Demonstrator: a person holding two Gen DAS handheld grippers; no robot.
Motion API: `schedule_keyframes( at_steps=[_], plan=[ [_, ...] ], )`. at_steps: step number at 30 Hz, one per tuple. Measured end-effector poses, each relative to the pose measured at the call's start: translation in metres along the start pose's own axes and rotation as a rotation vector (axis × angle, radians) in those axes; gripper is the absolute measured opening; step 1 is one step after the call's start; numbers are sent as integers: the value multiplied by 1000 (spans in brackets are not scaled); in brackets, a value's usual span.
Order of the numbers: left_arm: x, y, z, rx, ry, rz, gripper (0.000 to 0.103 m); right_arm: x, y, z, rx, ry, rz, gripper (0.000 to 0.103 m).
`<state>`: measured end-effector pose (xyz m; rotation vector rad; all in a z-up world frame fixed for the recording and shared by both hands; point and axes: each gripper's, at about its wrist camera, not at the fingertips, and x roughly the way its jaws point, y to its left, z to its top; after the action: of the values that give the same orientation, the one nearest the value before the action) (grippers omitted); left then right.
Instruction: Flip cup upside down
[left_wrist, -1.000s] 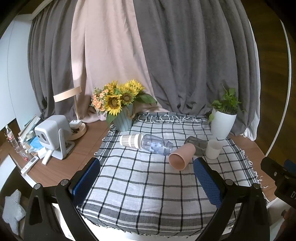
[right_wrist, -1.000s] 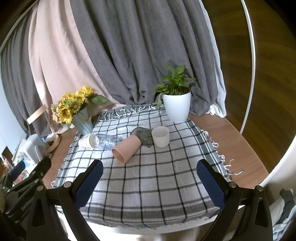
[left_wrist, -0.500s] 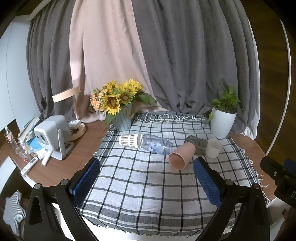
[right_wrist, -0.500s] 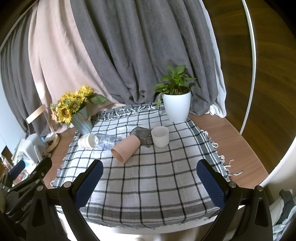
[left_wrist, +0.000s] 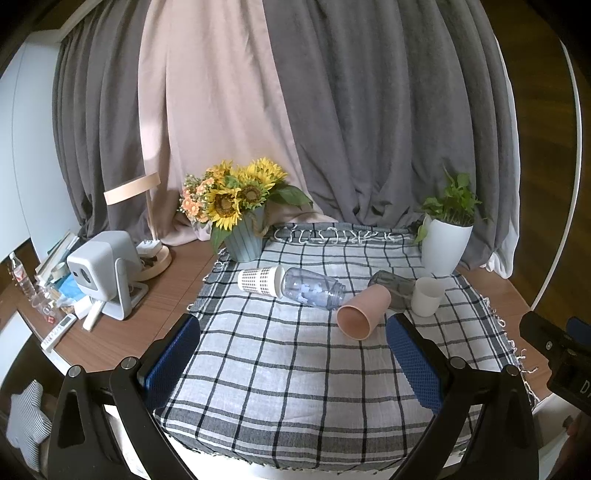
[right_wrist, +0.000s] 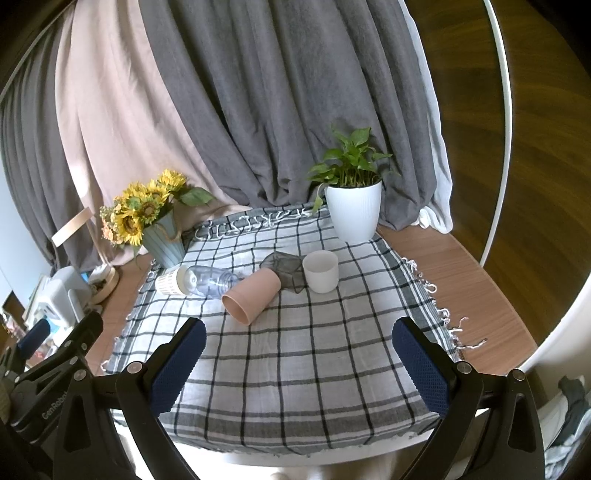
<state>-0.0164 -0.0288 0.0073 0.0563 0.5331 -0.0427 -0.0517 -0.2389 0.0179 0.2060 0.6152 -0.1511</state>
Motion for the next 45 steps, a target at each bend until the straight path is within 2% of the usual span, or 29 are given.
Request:
schedule_keyframes(
  at_steps=[28, 38, 42, 45],
  plan=[
    [11, 0, 1, 4, 22, -17, 103, 12, 6, -6, 11, 8, -26, 101],
    [50, 0, 3, 65, 94, -77, 103, 43, 26, 4, 13, 77, -91, 101],
    [66, -11, -1, 81, 133, -57, 103, 57, 20, 3, 23, 88, -125, 101],
    [80, -20, -2, 57, 171, -51, 103, 72, 11, 7, 15, 117, -123, 101]
  ],
)
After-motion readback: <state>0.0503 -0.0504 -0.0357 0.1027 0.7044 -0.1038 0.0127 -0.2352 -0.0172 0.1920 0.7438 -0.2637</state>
